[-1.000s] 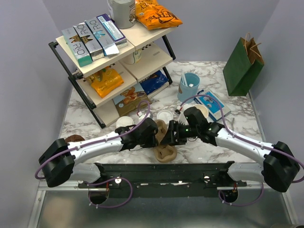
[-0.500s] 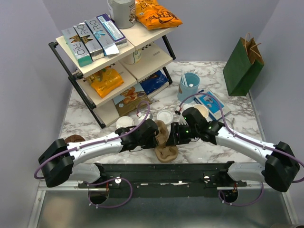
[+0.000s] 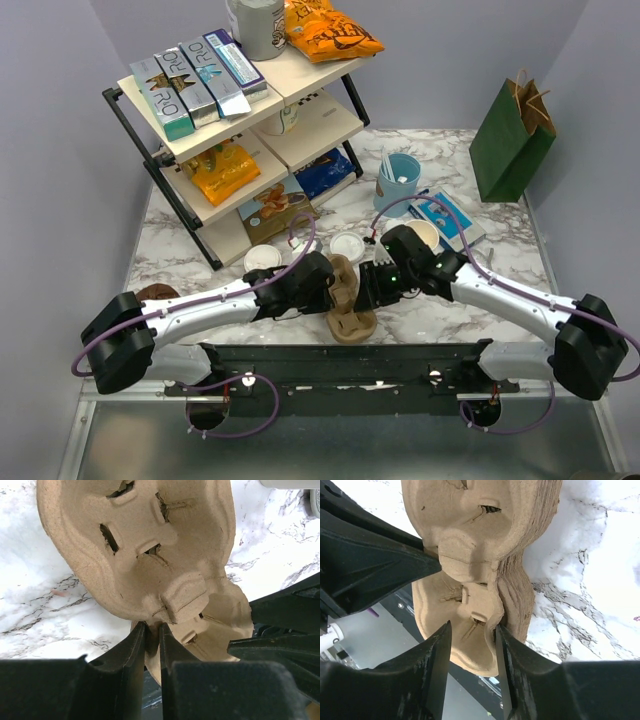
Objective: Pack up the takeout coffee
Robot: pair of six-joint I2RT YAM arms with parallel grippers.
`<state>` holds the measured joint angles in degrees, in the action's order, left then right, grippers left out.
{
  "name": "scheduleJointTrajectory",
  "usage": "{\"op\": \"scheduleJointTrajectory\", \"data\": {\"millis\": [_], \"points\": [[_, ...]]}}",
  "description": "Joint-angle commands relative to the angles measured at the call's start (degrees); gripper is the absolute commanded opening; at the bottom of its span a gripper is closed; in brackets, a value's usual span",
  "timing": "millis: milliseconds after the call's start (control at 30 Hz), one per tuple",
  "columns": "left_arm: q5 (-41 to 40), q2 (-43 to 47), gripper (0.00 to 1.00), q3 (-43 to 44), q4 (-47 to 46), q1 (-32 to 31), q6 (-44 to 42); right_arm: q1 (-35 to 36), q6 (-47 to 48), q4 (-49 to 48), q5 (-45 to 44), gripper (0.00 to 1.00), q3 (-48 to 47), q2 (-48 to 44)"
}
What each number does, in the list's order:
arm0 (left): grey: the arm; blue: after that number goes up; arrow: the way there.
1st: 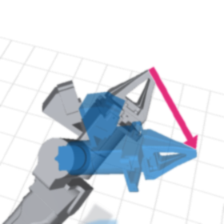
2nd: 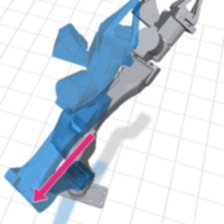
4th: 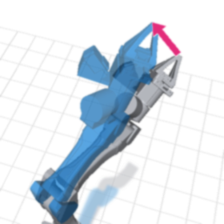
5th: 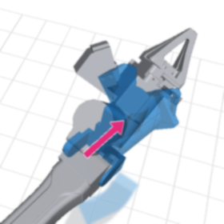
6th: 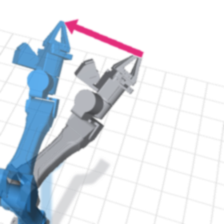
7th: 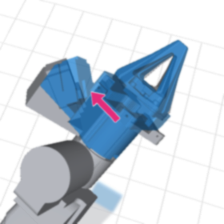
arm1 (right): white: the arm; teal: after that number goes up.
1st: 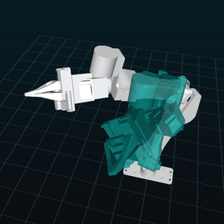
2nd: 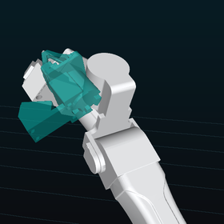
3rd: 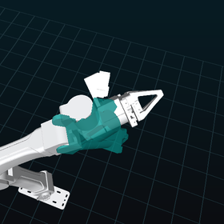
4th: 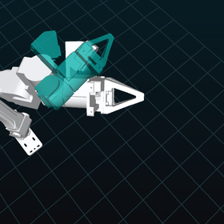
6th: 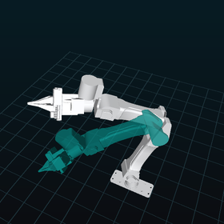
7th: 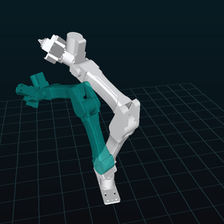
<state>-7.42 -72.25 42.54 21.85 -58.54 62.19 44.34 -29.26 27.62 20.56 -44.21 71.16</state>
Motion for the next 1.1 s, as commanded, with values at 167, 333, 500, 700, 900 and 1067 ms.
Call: {"op": "scheduleJointTrajectory", "data": {"millis": [167,333,500,700,900,1067], "points": [[-3.7,4.1,0.4,-0.4,-1.2,0.4,-2.2,0.1,-1.3,6.8,-3.2,0.29,2.5,3.6],[-2.4,9.1,0.77,-3.1,-4.6,0.4,-4.9,0.1,-4.3,6.4,-4.3,0.01,1.8,3.6],[0.4,15.6,0.97,-5.5,-6.7,0.4,-10.1,0.0,-8.1,6.7,0.8,0.01,-1.8,2.2],[4.7,22.6,0.99,-10.1,-9.8,0.3,-12.9,-0.5,-11.4,10.0,2.8,0.01,-6.0,0.3],[7.1,23.6,0.99,-12.4,-12.9,0.3,-13.2,-2.8,-16.9,9.2,6.1,0.01,-5.3,-1.6],[7.4,22.7,0.99,-12.0,-13.0,0.3,-13.8,-5.4,-22.2,5.8,9.1,0.01,-1.7,-3.1]]}}
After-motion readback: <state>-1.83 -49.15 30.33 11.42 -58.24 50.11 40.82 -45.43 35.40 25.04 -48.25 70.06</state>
